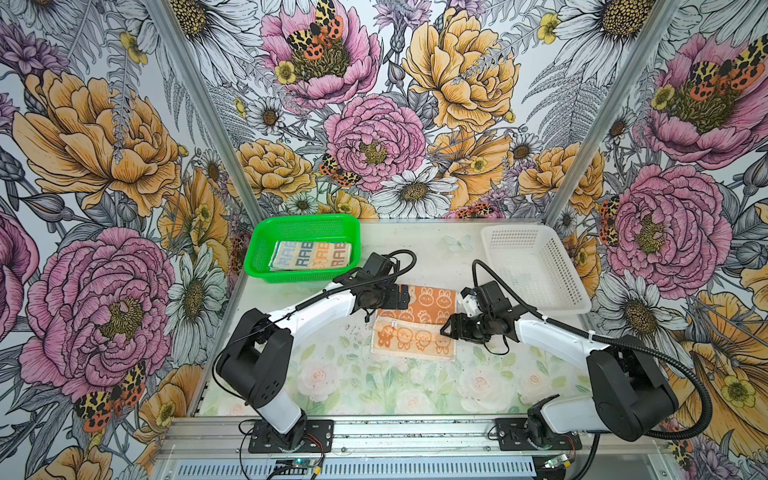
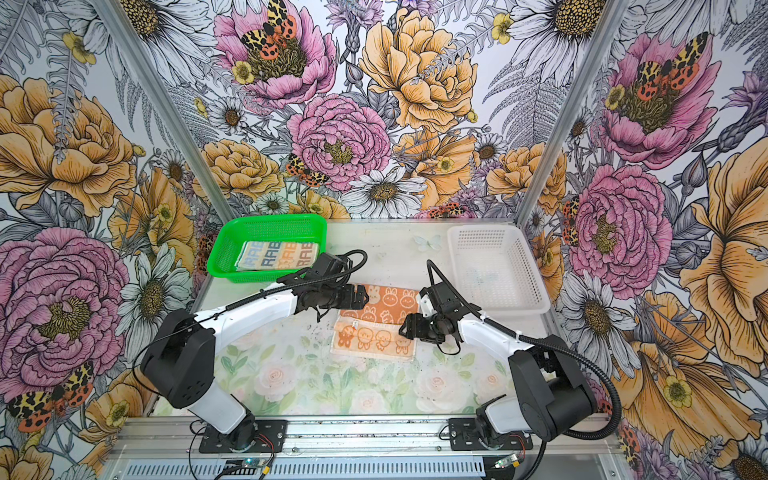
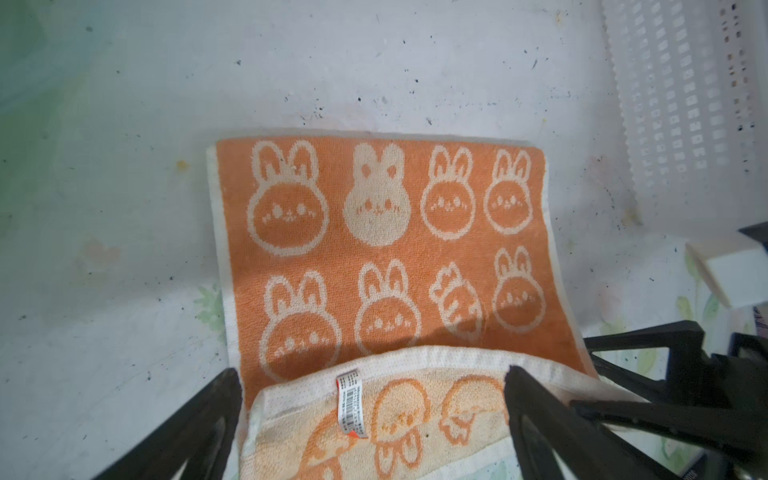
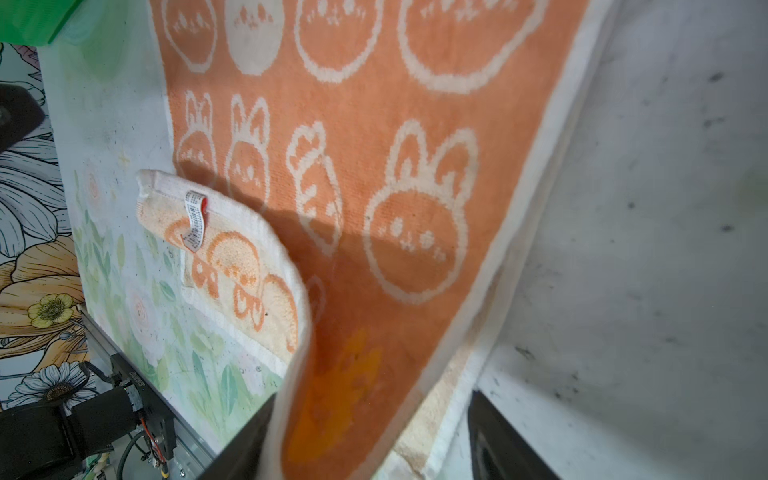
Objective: Fold and stack the towels
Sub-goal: 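Lay the folded edge down on the towel and open both grippers, then raise both grippers and move them to the towel's far edge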
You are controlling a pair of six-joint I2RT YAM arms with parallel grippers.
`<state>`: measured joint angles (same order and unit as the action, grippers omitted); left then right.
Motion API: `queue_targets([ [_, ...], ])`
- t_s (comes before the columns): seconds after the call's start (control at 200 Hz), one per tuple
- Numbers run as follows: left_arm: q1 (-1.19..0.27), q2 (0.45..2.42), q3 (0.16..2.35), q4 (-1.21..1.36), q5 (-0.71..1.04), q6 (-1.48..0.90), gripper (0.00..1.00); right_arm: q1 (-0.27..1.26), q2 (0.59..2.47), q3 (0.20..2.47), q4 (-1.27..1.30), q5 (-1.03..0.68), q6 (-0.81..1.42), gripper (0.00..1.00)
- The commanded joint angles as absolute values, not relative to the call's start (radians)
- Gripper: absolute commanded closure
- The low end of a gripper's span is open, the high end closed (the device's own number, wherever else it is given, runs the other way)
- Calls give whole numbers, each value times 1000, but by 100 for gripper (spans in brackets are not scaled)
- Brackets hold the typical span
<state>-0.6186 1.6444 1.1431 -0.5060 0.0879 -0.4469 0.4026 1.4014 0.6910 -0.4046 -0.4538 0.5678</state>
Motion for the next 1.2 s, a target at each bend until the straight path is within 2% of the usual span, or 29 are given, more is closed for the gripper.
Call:
queue_targets([
  [0.0, -618, 1707, 1227, -498, 146, -458, 1, 408, 1382, 698, -422, -429, 546, 28],
  [0.105, -630, 1785, 1312, -499, 154, -453, 1, 407, 1361, 714, -439, -427, 535, 25],
  [0.25, -632, 1906, 1387, -499, 181, -453, 1, 408, 1350, 755, -486, -424, 506, 13],
  [0.495, -632, 2010, 1369, -497, 179, -454, 1, 403, 1348, 802, -562, -390, 470, 1],
  [0.625, -633, 2013, 1331, -487, 162, -458, 1, 405, 1372, 842, -547, -405, 473, 1],
  [0.856, -623, 2020, 1308, -473, 171, -480, 1, 410, 1529, 912, -471, -439, 456, 1],
  [1.196, -611, 2037, 1307, -456, 195, -502, 1, 467, 1613, 869, -379, -452, 459, 1],
])
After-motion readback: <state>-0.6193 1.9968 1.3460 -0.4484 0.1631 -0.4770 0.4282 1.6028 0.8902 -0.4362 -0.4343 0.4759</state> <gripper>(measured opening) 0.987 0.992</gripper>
